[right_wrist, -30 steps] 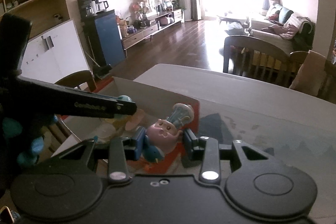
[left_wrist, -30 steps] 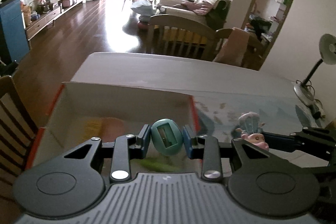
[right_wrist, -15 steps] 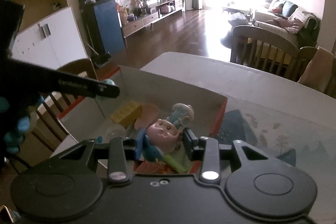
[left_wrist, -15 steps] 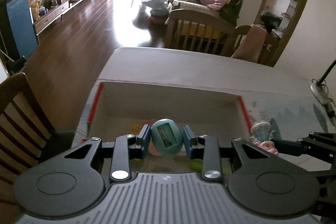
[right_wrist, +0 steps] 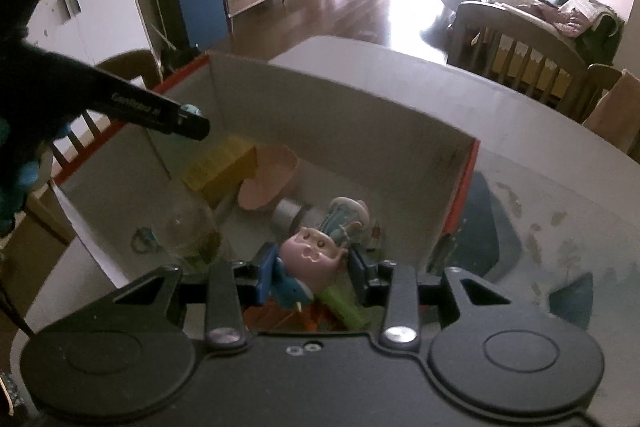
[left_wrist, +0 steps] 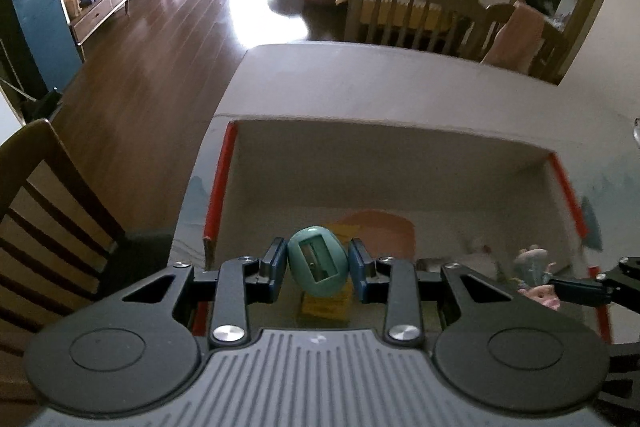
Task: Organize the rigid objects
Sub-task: 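Carry the sharpener and pig figure into the white box while both tools open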
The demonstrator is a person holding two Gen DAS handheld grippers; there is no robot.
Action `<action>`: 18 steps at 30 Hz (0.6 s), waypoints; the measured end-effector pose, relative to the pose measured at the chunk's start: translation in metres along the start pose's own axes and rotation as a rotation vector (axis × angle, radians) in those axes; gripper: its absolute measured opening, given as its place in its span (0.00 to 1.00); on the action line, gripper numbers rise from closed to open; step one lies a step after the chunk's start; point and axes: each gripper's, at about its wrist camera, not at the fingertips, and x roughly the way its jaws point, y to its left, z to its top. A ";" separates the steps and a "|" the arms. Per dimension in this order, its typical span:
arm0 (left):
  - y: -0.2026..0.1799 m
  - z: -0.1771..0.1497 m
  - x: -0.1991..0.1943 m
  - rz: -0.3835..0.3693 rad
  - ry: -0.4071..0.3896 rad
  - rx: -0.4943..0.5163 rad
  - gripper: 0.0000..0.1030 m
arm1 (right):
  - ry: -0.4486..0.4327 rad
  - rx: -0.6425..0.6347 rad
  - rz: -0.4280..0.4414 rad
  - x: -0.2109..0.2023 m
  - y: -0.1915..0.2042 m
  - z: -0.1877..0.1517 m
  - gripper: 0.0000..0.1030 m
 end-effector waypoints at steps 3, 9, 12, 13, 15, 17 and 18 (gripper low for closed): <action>0.004 -0.005 0.008 0.006 0.019 0.007 0.32 | 0.019 -0.014 -0.005 0.006 0.003 -0.003 0.37; -0.002 -0.008 0.012 0.038 0.011 0.063 0.32 | 0.022 -0.060 -0.041 0.011 0.013 -0.007 0.37; -0.008 -0.012 0.012 0.067 0.006 0.110 0.32 | 0.027 -0.071 -0.052 0.012 0.015 -0.007 0.37; -0.010 -0.012 0.012 0.077 0.007 0.123 0.32 | 0.031 -0.076 -0.058 0.012 0.016 -0.007 0.37; -0.011 -0.013 0.014 0.097 0.012 0.135 0.32 | 0.034 -0.080 -0.059 0.013 0.017 -0.006 0.38; -0.013 -0.012 0.014 0.100 0.011 0.136 0.32 | 0.036 -0.072 -0.054 0.011 0.018 -0.006 0.38; -0.013 -0.012 0.014 0.101 0.012 0.136 0.32 | 0.036 -0.069 -0.050 0.011 0.015 -0.004 0.39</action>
